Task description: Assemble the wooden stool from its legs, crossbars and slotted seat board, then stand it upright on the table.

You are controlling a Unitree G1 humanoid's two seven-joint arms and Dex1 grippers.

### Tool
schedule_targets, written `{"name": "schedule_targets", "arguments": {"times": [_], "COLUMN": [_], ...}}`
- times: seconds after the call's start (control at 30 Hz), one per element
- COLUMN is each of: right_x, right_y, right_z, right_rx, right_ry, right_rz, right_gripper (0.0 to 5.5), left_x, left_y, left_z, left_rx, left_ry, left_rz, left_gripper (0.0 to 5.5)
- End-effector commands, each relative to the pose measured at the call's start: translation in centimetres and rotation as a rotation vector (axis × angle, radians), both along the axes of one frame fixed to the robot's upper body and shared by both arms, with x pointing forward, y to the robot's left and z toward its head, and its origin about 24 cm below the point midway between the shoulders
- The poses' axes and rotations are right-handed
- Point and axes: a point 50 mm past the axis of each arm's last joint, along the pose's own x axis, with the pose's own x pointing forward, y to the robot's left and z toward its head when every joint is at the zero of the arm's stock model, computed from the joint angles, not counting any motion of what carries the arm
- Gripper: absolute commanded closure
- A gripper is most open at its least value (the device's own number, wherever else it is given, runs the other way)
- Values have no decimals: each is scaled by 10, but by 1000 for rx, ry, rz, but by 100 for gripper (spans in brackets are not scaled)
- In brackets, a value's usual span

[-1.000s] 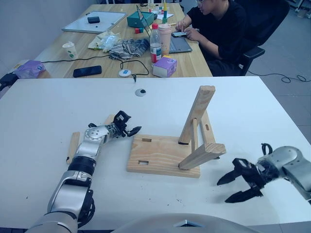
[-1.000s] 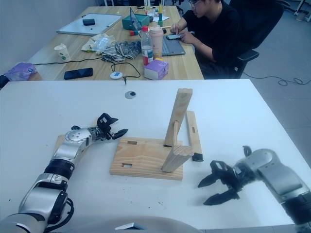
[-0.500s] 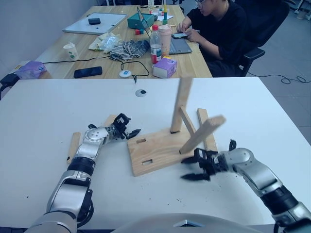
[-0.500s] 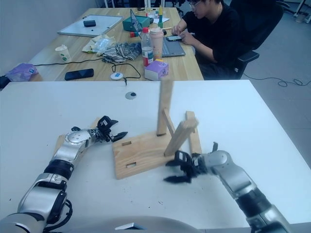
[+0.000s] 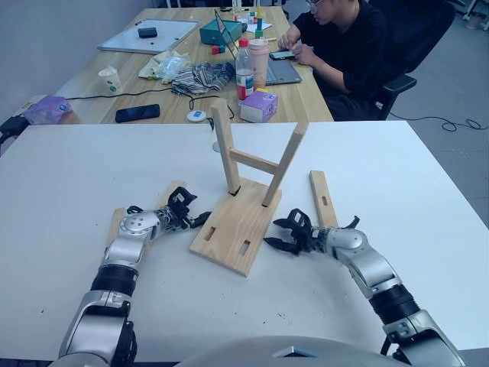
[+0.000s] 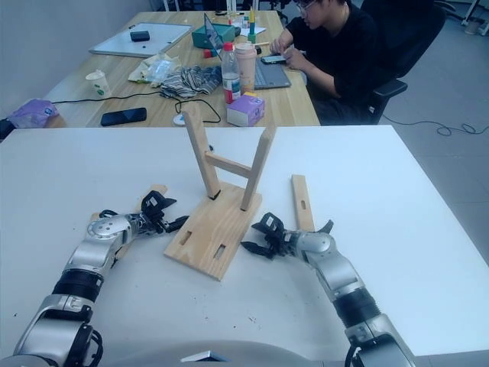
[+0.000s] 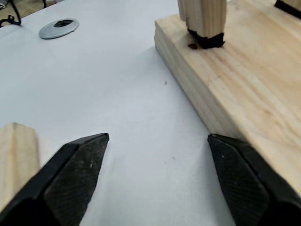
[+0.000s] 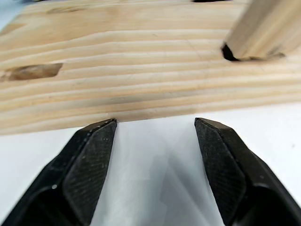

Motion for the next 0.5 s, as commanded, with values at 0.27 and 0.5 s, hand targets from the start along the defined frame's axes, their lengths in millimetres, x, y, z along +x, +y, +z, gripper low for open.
{"name": "schedule_targets", "arguments": {"times": [0.27, 0.5], "right_x": [40, 33], "right_y": [27, 17], "right_z": [-4, -5], "right_rx": [-53, -63], "right_ry": [-27, -4], "right_rz": [-165, -123], "right_gripper": [243, 243], "left_x": [19, 31], "left_y": [-73, -57], "left_z": [-2, -4], "left_rx": [-114, -88], "left_ry": [-36, -55], "left_rz": [-70, -6], "left_gripper": [157, 157]}}
